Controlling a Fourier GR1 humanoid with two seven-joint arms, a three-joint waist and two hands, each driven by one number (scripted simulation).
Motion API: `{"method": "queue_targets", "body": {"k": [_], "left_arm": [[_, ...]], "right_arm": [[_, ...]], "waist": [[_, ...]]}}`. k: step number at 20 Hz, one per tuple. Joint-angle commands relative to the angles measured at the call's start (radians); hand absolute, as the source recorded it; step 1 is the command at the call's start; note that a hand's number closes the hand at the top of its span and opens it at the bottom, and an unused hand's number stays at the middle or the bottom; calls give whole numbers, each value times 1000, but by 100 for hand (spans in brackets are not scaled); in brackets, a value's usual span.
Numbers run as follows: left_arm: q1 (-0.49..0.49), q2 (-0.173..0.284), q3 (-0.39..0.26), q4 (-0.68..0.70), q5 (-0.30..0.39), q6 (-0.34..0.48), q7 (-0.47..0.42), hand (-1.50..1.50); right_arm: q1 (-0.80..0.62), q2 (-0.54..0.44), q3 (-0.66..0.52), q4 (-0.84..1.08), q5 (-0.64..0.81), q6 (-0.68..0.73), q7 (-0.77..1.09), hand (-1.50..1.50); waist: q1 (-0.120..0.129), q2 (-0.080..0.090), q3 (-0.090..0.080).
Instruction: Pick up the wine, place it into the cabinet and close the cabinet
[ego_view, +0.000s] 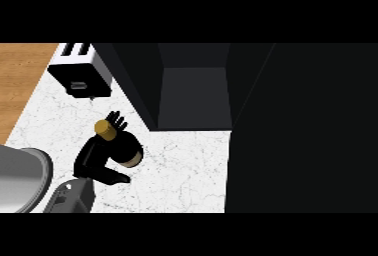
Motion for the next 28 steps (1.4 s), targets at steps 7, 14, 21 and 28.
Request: {"method": "queue_targets", "body": {"k": [7,14,21,28], "left_arm": [[-102,23,-7,139,24,-146,-39,150],[-37,22,-131,55,-157,-30,-211,150],[109,45,19,-66,-45,162,-198,150],[295,-9,20,-384,-27,289,-177,150]], "right_arm": [[7,4,-9,-156,-94,-23,89,-150],[24,0,-69,-79,-117,23,12,-150],[8,22,-4,-90,-62,-12,38,-150],[-46,15,-2,-99,-64,-47,102,-150]], "waist": [[-7,2,-2],[-2,1,0],[18,-5,1],[21,-4,1]]}}
